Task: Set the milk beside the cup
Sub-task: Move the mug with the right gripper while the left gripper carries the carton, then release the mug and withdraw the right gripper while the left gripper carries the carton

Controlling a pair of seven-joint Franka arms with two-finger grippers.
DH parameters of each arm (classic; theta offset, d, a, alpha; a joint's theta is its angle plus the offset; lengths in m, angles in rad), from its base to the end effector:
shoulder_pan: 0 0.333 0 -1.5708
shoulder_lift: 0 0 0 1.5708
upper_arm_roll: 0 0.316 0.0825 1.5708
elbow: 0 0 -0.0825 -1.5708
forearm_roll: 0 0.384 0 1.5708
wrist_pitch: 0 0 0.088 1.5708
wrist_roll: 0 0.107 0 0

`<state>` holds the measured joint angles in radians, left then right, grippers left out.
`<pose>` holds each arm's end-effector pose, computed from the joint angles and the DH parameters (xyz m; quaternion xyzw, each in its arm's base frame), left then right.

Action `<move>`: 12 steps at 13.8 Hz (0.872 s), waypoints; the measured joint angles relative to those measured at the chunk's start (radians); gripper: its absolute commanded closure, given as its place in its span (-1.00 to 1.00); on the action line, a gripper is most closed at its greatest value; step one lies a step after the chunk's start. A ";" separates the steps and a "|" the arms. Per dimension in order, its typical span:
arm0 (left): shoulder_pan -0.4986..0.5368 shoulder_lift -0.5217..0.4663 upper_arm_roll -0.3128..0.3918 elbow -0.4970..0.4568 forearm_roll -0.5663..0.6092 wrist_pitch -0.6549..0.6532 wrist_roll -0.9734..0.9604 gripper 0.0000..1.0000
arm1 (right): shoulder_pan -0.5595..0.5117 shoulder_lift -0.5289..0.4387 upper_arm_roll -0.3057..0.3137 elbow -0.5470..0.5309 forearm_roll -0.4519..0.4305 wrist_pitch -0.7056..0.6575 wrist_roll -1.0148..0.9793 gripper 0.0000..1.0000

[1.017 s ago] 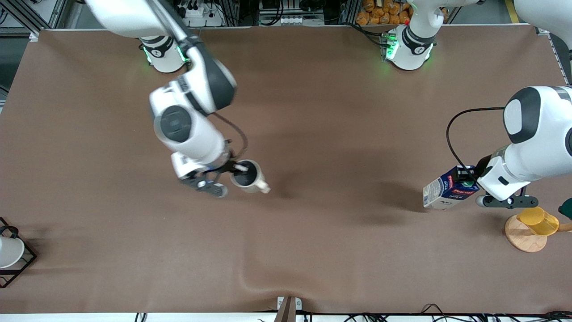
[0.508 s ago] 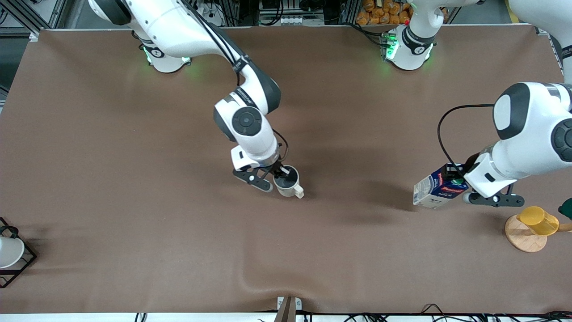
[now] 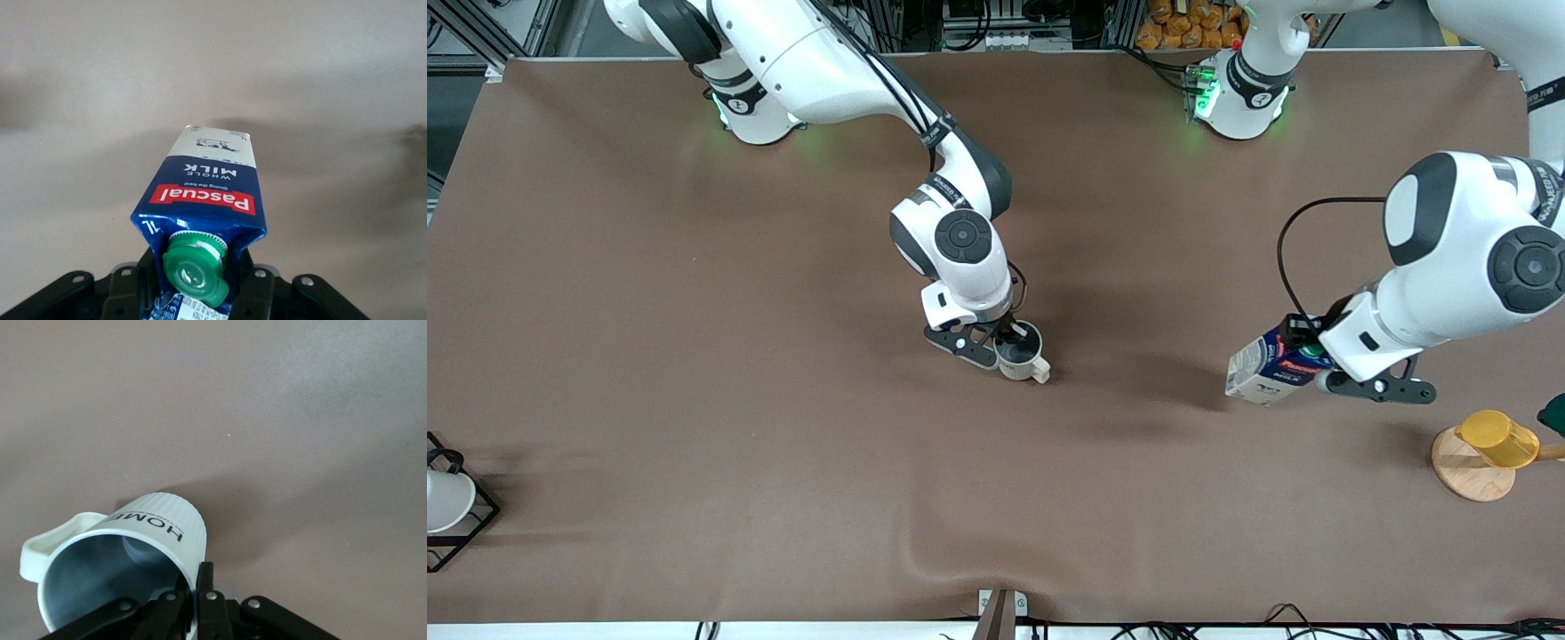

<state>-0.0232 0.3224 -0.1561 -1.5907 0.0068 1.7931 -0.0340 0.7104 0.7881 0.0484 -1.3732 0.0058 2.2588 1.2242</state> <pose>0.6336 -0.1037 0.4408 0.9956 -0.0709 -0.0600 0.0153 0.5461 0.5071 0.2546 -0.9694 0.2397 -0.0109 0.0516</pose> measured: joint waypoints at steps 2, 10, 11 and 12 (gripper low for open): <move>-0.001 -0.005 -0.044 0.000 0.000 -0.010 -0.023 0.09 | 0.000 0.002 -0.009 0.009 -0.001 -0.002 0.002 -1.00; -0.119 0.004 -0.139 -0.004 0.000 -0.024 -0.128 0.09 | -0.141 -0.035 -0.010 0.211 0.058 -0.450 -0.150 -1.00; -0.150 0.011 -0.140 -0.005 0.000 -0.025 -0.143 0.08 | -0.185 -0.063 -0.008 0.231 0.109 -0.506 -0.217 -1.00; -0.173 0.017 -0.140 -0.006 0.000 -0.025 -0.168 0.08 | -0.222 -0.093 -0.008 0.241 0.139 -0.554 -0.282 -1.00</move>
<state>-0.1966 0.3393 -0.2965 -1.5962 0.0068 1.7686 -0.2017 0.4879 0.6947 0.0403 -1.1325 0.1449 1.7049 0.9421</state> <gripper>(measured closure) 0.542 0.000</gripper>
